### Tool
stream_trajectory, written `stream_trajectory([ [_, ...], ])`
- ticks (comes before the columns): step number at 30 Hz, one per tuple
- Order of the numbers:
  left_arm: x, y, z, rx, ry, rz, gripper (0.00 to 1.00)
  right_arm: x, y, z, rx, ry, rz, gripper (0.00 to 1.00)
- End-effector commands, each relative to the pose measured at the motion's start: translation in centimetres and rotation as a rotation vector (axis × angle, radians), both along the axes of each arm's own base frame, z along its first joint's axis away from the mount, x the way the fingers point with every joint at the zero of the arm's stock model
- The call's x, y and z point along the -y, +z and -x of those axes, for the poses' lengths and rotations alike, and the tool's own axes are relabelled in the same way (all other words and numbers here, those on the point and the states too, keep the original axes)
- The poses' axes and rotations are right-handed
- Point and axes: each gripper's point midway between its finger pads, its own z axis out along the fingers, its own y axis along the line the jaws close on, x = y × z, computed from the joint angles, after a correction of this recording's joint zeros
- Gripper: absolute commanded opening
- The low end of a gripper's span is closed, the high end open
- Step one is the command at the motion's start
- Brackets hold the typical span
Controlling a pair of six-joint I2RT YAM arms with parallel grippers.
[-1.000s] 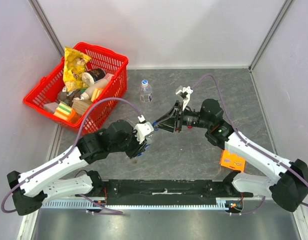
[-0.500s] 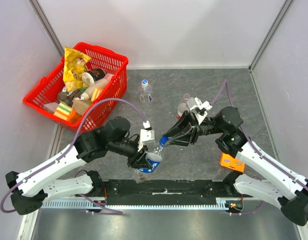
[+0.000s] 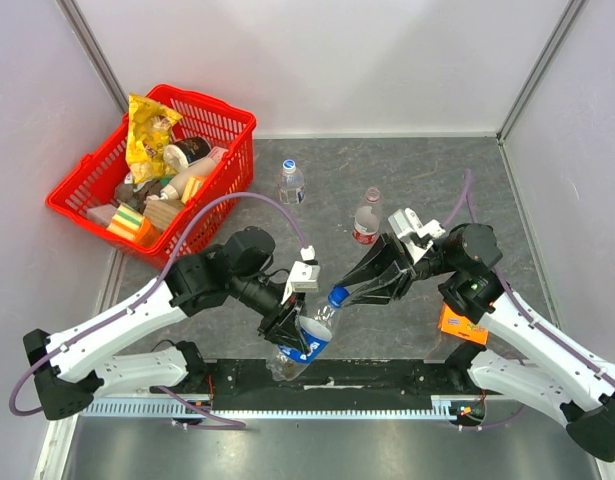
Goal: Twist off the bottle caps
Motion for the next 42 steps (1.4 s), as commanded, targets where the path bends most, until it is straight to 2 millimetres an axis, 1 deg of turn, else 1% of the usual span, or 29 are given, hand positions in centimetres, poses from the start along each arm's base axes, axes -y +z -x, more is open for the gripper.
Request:
stream_trajectory([
  [1,0.9,2.4,0.1,0.045,-0.045,0.094,0.02,-0.5,0.6,-0.9,0.045,-0.048,-0.034,0.16],
  [2,0.9,2.3,0.0,0.049,-0.042,0.092,0.02,-0.6,0.4,-1.3,0.03,-0.065,-0.028,0.26],
  [4,0.8,2.1,-0.2,0.058,-0.029,0.083,0.02,-0.7,0.5,-1.9,0.022,-0.103,-0.025,0.41],
  [7,0.7,1.5,-0.5,0.072,-0.004,0.063,0.02,-0.7,1.0,-2.2,0.015,-0.132,-0.033,0.61],
  [10,0.5,0.5,-1.1,0.093,0.03,0.036,0.02,-0.5,2.0,-2.5,0.001,-0.163,-0.05,0.79],
  [12,0.3,-0.2,-1.5,0.112,0.055,0.021,0.02,-0.3,2.7,-2.5,0.002,-0.176,-0.06,0.87],
  [15,0.0,-0.9,-2.1,0.139,0.094,0.001,0.02,0.1,3.6,-2.5,0.003,-0.206,-0.08,0.96],
  [16,-0.1,-1.0,-2.4,0.152,0.112,-0.002,0.02,0.2,3.8,-2.5,0.007,-0.218,-0.089,0.98],
  [21,-0.9,-1.8,-4.5,0.244,0.237,-0.035,0.02,0.8,4.7,-3.1,-0.004,-0.288,-0.116,0.98],
  [24,-1.4,-2.0,-5.9,0.299,0.316,-0.046,0.02,0.9,4.9,-4.4,-0.029,-0.364,-0.114,0.98],
  [27,-2.1,-2.2,-7.6,0.356,0.419,-0.059,0.02,1.0,4.5,-6.4,-0.096,-0.472,-0.093,0.98],
  [29,-2.5,-2.2,-8.3,0.382,0.465,-0.062,0.02,1.1,4.4,-7.6,-0.133,-0.533,-0.093,0.97],
  [33,-3.5,-2.4,-9.8,0.429,0.561,-0.087,0.02,1.0,3.6,-9.9,-0.22,-0.633,-0.077,0.96],
  [36,-4.6,-2.9,-11.5,0.474,0.662,-0.132,0.02,0.6,2.7,-11.2,-0.275,-0.671,-0.048,0.94],
  [39,-6.0,-3.3,-13.3,0.529,0.771,-0.179,0.02,-0.1,1.8,-12.1,-0.327,-0.682,-0.017,0.93],
  [42,-6.9,-3.5,-14.5,0.571,0.845,-0.201,0.02,-0.9,0.8,-12.8,-0.373,-0.677,0.016,0.93],
])
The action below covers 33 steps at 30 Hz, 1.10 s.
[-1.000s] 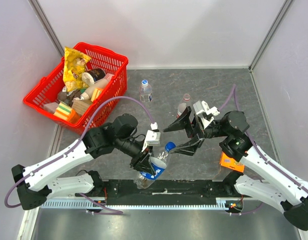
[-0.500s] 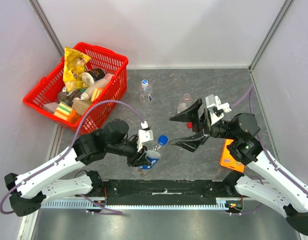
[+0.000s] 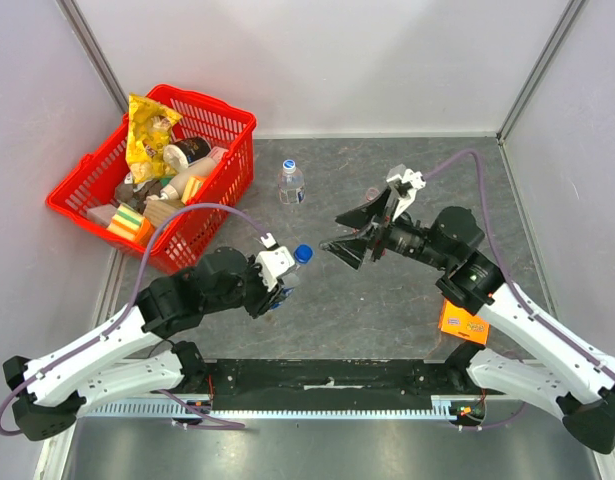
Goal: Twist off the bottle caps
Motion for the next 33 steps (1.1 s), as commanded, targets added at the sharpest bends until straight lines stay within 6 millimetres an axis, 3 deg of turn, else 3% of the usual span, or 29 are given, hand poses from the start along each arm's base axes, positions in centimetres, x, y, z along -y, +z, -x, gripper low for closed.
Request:
stream_trajectory([
  [1,-1.7,0.9,-3.2,0.117,0.186,0.0,0.02,-0.7,1.0,-1.1,-0.06,-0.023,-0.022,0.93],
  [10,-4.3,1.0,-5.5,0.196,0.366,-0.052,0.02,-2.6,-1.2,-2.5,-0.167,0.005,0.005,0.88],
  [14,-4.2,0.4,-5.5,0.196,0.362,-0.061,0.02,-3.8,-1.8,-3.0,-0.209,0.036,0.016,0.82],
  [24,-3.7,-0.9,-5.5,0.175,0.344,-0.093,0.02,-5.3,-2.4,-3.6,-0.24,0.058,0.023,0.8],
  [33,-3.7,-1.0,-5.5,0.179,0.335,-0.09,0.02,-6.7,-3.3,-3.7,-0.26,0.081,0.046,0.72],
])
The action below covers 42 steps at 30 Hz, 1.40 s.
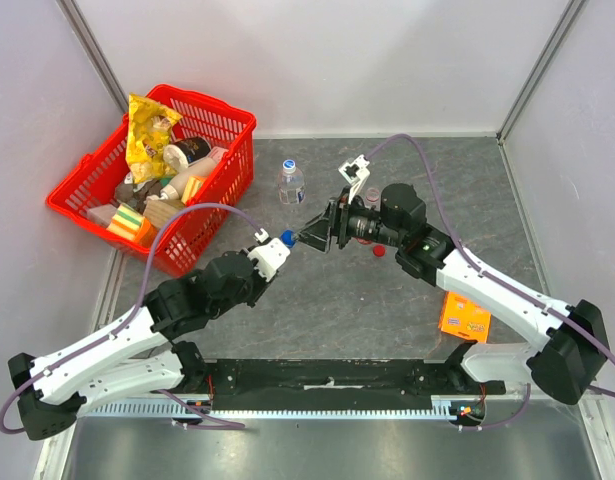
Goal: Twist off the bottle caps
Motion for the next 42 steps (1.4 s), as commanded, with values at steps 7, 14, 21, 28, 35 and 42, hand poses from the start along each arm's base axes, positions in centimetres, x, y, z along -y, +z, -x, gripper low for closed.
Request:
stream_trajectory([
  [7,0.9,0.6,-0.3,0.015,-0.004,0.051,0.02,-1.5,2.2,0.6,0.041,0.042,-0.046,0.68],
  [14,1.0,0.5,-0.2,0.008,-0.009,0.046,0.02,-2.0,1.9,0.9,0.033,0.051,-0.04,0.66],
  [21,1.1,0.5,-0.1,0.004,-0.018,0.047,0.02,-2.6,1.6,1.3,0.025,0.06,-0.024,0.59],
  [28,1.4,0.1,0.0,-0.01,-0.029,0.039,0.02,-2.5,1.7,1.3,0.031,0.052,-0.023,0.48],
  [35,1.6,0.0,0.2,-0.018,-0.044,0.036,0.02,-2.4,1.3,1.8,0.064,0.074,-0.013,0.08],
  [42,2.4,0.4,1.1,-0.047,-0.111,0.056,0.02,-1.4,1.9,2.7,0.156,0.092,-0.008,0.0],
])
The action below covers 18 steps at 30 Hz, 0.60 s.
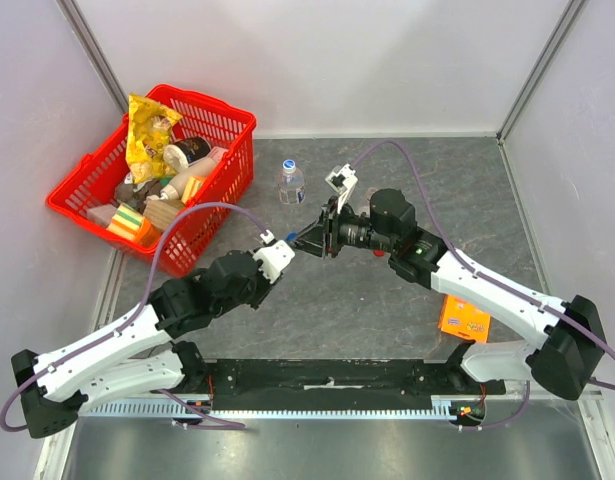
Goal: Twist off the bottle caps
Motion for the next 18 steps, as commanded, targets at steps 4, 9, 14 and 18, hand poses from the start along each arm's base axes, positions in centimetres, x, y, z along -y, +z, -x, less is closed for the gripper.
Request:
stream_trajectory([
  [4,2.2,1.7,1.6,-0.034,-0.129,0.09,0.02,0.9,3.4,2.2,0.172,0.087,-0.064,0.0],
  [9,3.3,2.4,3.3,-0.071,-0.23,0.142,0.02,1.3,3.9,4.0,0.233,0.17,-0.075,0.0],
  [14,4.6,2.9,5.5,-0.126,-0.359,0.192,0.02,2.0,4.4,5.8,0.31,0.245,-0.084,0.0],
  [18,5.5,3.2,7.2,-0.172,-0.451,0.225,0.02,2.6,4.7,7.3,0.366,0.315,-0.09,0.0],
])
